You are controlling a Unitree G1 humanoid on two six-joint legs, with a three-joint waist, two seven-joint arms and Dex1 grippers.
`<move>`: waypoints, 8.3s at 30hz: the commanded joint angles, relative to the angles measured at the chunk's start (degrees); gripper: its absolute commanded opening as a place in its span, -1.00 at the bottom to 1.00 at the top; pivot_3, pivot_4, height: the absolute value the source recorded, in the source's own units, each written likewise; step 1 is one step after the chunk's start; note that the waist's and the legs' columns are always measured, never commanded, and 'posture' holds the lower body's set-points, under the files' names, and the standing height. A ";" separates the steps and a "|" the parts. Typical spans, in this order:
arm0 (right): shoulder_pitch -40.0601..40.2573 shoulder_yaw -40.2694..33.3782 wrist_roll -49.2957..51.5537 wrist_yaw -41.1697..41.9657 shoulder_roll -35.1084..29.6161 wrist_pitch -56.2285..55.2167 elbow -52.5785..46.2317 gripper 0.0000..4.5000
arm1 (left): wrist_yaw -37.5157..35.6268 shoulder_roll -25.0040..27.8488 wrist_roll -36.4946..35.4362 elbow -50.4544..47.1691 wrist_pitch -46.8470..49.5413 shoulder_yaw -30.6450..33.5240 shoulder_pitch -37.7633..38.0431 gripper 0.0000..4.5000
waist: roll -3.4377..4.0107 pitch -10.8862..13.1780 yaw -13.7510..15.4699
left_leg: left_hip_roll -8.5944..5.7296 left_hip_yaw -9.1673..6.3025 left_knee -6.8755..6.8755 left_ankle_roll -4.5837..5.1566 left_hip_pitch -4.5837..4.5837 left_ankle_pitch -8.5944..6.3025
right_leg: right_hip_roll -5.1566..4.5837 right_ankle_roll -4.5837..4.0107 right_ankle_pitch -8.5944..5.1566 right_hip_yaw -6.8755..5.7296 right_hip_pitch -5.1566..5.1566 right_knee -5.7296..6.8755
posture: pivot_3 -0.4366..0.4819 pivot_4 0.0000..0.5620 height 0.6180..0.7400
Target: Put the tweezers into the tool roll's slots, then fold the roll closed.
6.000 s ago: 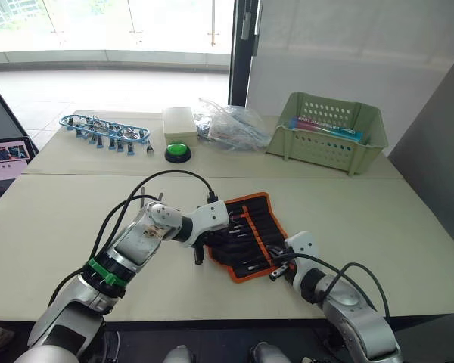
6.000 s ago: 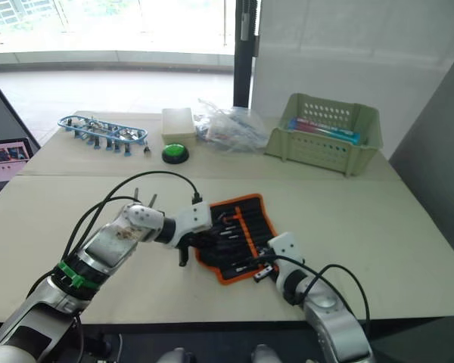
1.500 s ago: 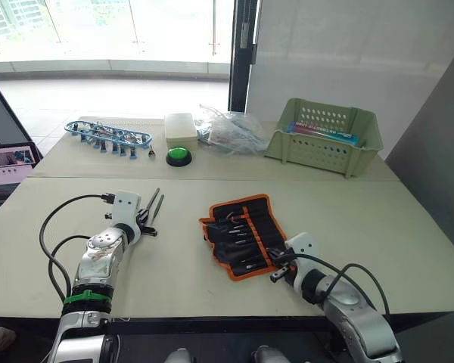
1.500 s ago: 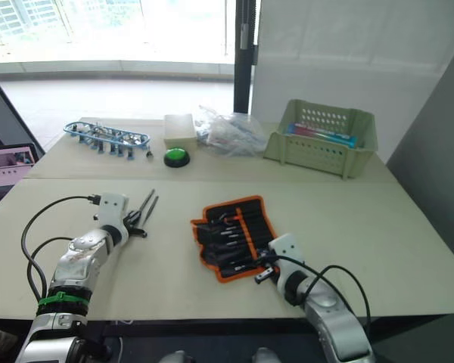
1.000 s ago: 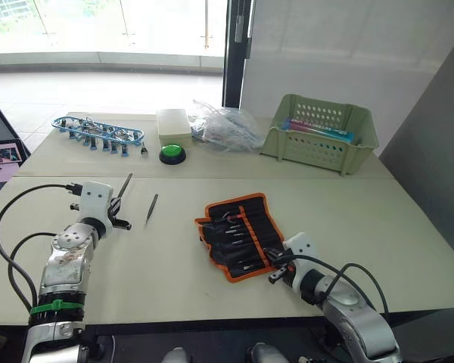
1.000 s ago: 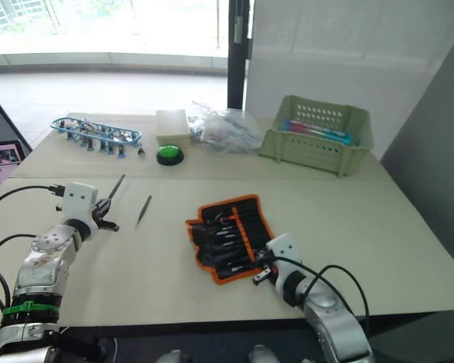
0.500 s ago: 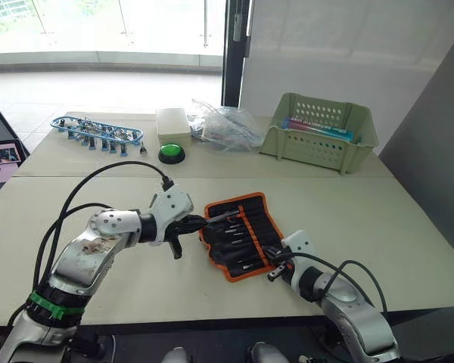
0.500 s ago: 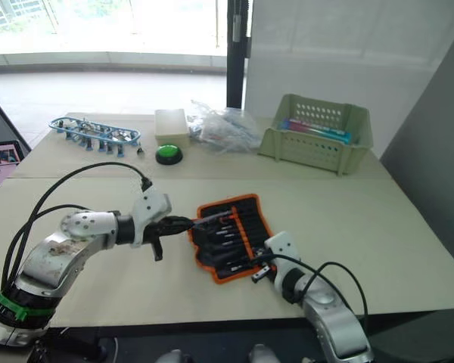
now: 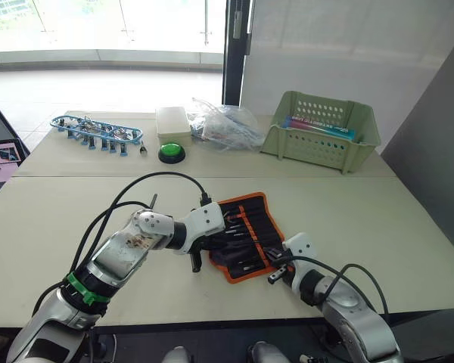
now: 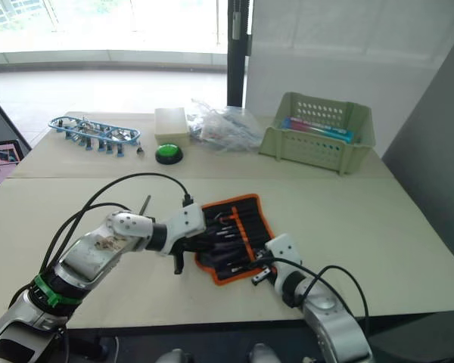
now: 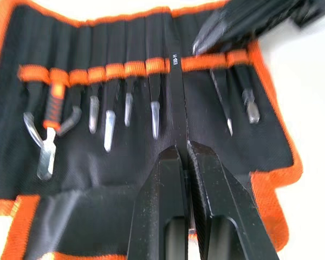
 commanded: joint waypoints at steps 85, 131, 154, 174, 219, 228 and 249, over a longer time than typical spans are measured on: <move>2.75 6.77 -2.70 -0.19 -2.65 12.54 -0.08 -1.00 | -0.89 -17.39 9.38 10.13 -4.09 -0.70 -6.71 -0.40 | -0.05 -0.27 0.93 | 0.22 -0.10 0.22 0.00 0.22 0.00 | 0.39 0.10 0.09 0.11 0.25 0.28 | -0.05 -0.47 0.96; -1.25 6.29 -3.12 4.95 -4.39 9.88 5.10 -1.00 | 21.58 -10.21 -6.23 -8.85 -10.54 51.04 46.19 1.00 | -0.67 -0.61 -0.74 | 0.38 0.11 -0.45 -0.79 1.10 -0.56 | -0.41 -0.63 -0.31 -0.29 0.18 -0.03 | -0.05 -0.47 0.96; -1.98 5.56 -3.56 3.33 -2.97 9.93 4.90 -1.00 | 36.20 -18.07 4.11 23.15 -9.36 33.18 15.77 -0.11 | -0.29 -0.92 0.62 | 0.34 0.00 -0.60 -0.77 1.84 -0.54 | 0.26 -0.71 -0.09 -0.05 0.51 0.19 | -0.05 -0.47 0.96; -1.62 5.47 -3.70 3.61 -3.18 9.87 4.62 -1.00 | 28.03 -10.35 1.75 7.29 -14.96 32.69 14.43 -0.99 | -0.47 -0.68 0.41 | 0.37 -0.01 -0.77 -0.78 1.59 -0.55 | 0.31 -0.72 -0.10 -0.01 0.23 0.04 | -0.05 -0.47 0.96; 6.23 6.08 -3.11 0.63 -3.14 10.86 -3.14 -1.00 | -2.01 6.18 -0.61 -8.89 3.66 -1.32 1.62 -0.99 | -0.39 -0.47 0.87 | 0.40 0.02 -0.76 -0.36 0.72 -0.71 | 0.41 -0.50 -0.48 0.02 0.11 -0.40 | -0.05 -0.47 0.96; 6.82 5.85 -2.96 -0.45 -2.52 11.17 -3.75 -1.00 | -2.17 1.99 2.20 -7.56 4.35 -5.17 -1.56 -0.99 | -0.43 -0.50 0.87 | 0.39 0.02 -0.71 -0.35 0.74 -0.71 | 0.44 -0.37 -0.44 0.02 0.14 -0.28 | -0.05 -0.47 0.96; 7.00 5.80 -2.85 -1.15 -1.88 11.21 -4.06 -1.00 | 0.72 -11.72 9.09 2.62 1.39 -11.17 -6.15 -0.99 | -0.41 -0.54 0.95 | 0.34 -0.04 -0.39 -0.35 0.82 -0.71 | 0.46 -0.22 -0.46 0.04 0.22 0.20 | -0.05 -0.47 0.96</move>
